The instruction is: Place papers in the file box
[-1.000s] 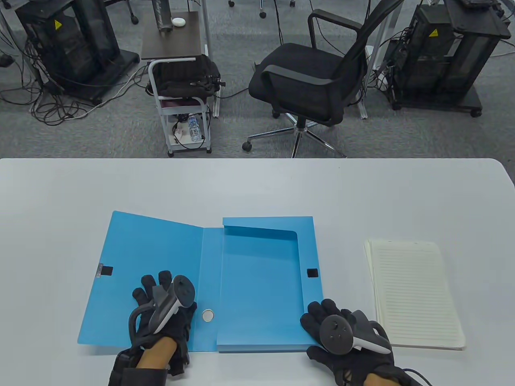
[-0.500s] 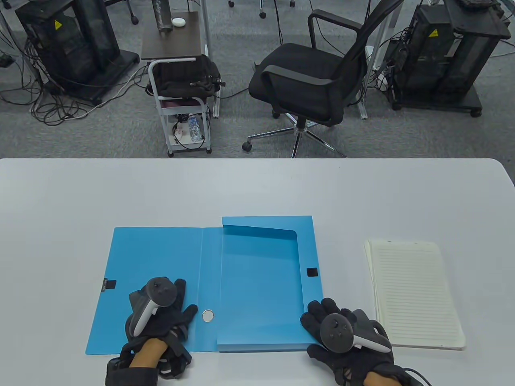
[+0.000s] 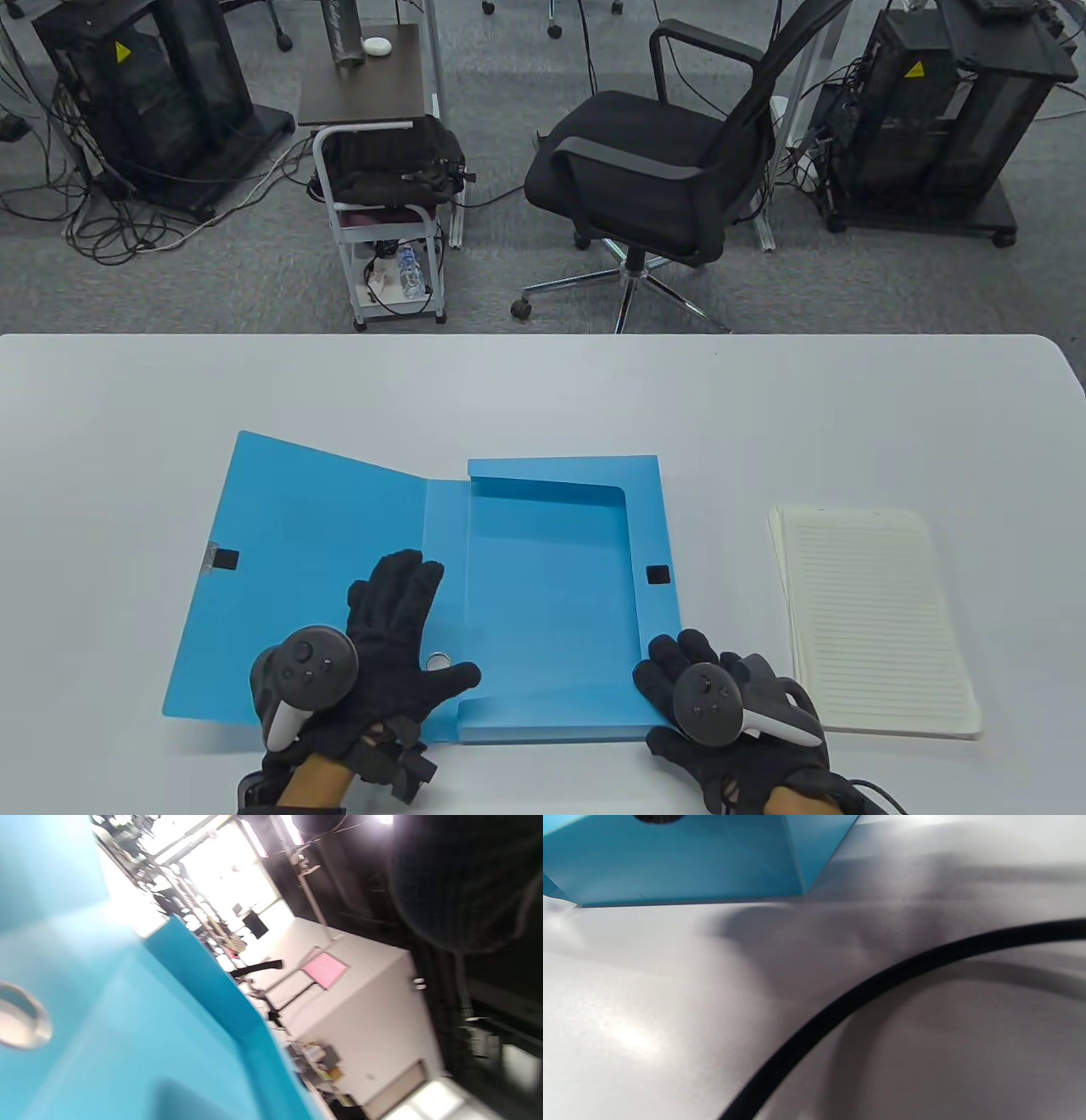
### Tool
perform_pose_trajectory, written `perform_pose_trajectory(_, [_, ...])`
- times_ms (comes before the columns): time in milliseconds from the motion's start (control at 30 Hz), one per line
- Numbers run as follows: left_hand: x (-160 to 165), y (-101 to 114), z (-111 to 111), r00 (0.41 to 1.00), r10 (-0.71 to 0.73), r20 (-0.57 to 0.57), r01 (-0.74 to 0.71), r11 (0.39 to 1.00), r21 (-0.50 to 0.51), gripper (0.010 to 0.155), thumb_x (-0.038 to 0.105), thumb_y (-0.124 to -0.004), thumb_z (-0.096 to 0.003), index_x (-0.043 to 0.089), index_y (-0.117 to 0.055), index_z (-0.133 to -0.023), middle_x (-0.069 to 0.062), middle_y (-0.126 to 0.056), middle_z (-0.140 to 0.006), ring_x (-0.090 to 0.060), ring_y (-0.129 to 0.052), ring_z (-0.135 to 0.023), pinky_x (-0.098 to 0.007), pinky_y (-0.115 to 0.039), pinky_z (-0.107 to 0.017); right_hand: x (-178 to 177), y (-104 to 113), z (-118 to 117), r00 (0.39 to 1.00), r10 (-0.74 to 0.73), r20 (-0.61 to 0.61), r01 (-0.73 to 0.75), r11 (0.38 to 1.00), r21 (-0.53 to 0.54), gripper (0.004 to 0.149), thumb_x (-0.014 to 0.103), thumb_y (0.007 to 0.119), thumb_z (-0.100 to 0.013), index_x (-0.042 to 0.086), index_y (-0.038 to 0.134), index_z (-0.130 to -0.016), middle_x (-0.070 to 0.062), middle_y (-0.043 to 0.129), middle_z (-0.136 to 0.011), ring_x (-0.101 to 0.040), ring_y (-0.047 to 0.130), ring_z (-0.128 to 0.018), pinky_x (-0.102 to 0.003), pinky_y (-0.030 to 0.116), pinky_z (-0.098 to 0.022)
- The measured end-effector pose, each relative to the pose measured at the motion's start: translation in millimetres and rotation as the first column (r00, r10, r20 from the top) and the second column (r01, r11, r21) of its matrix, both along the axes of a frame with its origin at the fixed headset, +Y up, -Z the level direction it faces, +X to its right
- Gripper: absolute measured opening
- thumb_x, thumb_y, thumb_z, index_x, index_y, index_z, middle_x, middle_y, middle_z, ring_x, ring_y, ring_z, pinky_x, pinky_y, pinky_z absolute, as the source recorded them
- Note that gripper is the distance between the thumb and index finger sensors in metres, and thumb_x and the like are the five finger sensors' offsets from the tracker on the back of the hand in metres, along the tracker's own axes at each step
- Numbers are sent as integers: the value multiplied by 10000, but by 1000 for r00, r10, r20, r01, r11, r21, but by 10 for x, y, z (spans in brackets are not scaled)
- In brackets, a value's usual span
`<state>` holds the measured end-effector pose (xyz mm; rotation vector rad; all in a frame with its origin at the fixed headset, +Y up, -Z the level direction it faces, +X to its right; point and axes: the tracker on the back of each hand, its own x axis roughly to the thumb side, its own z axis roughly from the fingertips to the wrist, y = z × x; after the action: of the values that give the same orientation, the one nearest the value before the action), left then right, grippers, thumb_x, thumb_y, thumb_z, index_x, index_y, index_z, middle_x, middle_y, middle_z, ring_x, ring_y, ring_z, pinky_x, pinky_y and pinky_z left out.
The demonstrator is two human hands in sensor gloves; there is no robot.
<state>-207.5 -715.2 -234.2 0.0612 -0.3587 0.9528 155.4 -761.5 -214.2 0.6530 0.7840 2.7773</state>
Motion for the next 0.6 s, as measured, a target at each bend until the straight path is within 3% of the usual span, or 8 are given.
perform_pose_trajectory(133, [131, -51, 14, 993, 64, 99, -58, 997, -58, 1043, 745, -816, -254, 429, -282, -1092, -42, -165, -1191, -391, -183, -1139, -599, -84, -774, 38, 51, -8, 1000, -7, 22, 7, 1000, 10, 657, 539, 487, -540, 388, 57, -1013, 89, -124, -1095, -313, -150, -995, -643, 103, -754])
perform_pose_trajectory(200, [146, -78, -1, 992, 52, 111, -45, 997, -70, 1040, 742, -815, -259, 408, -295, -1095, -61, -175, -1185, -398, -194, -1130, -611, -88, -762, 105, 190, 5, 998, 10, 65, -15, 997, 78, 662, 519, 490, -545, 406, 26, -1004, 51, -159, -1081, -347, -146, -988, -656, 95, -740])
perform_pose_trajectory(233, [139, -97, -5, 992, 46, 119, -36, 996, -88, 1039, 742, -813, -259, 410, -292, -1096, -58, -175, -1187, -394, -200, -1134, -614, -91, -763, 176, 364, -6, 997, 11, 79, -22, 990, 136, 663, 501, 507, -554, 397, 41, -1013, 26, -138, -1096, -350, -93, -1014, -652, 122, -750])
perform_pose_trajectory(300, [137, -125, -15, 990, 68, 127, -54, 992, -112, 1030, 730, -820, -268, 391, -314, -1100, -71, -183, -1185, -402, -197, -1129, -623, -86, -757, 327, 663, -65, 986, 34, 166, -75, 966, 246, 654, 459, 553, -566, 382, 103, -1035, -9, -25, -1147, -355, 95, -1062, -616, 248, -773])
perform_pose_trajectory(367, [127, -129, -42, 989, 74, 127, -58, 990, -129, 1027, 727, -819, -272, 399, -308, -1100, -57, -176, -1190, -387, -189, -1137, -622, -71, -761, 530, 968, -214, 957, 64, 281, -174, 906, 386, 599, 411, 606, -567, 343, 266, -1056, -24, 326, -1192, -299, 536, -1018, -546, 527, -744])
perform_pose_trajectory(400, [122, -128, -63, 990, 79, 117, -62, 988, -140, 1027, 724, -820, -272, 398, -309, -1101, -56, -177, -1191, -384, -187, -1139, -624, -69, -762, 650, 1077, -338, 937, 93, 337, -232, 885, 403, 594, 392, 637, -562, 337, 304, -1051, -21, 405, -1174, -265, 623, -960, -521, 578, -715])
perform_pose_trajectory(467, [122, -141, -87, 988, 91, 127, -70, 985, -157, 1022, 717, -823, -277, 383, -322, -1103, -63, -179, -1189, -388, -188, -1136, -624, -67, -759, 849, 1155, -605, 898, 192, 396, -336, 881, 334, 570, 374, 670, -553, 314, 384, -1042, -4, 549, -1123, -233, 720, -883, -509, 631, -674])
perform_pose_trajectory(600, [126, -172, -92, 990, 68, 121, -49, 986, -157, 1012, 707, -826, -280, 362, -349, -1103, -75, -206, -1186, -399, -208, -1130, -631, -77, -754, 1221, 939, -1219, 800, 386, 459, -477, 873, 98, 633, 393, 714, -535, 305, 354, -1049, -3, 474, -1152, -296, 597, -983, -547, 557, -720])
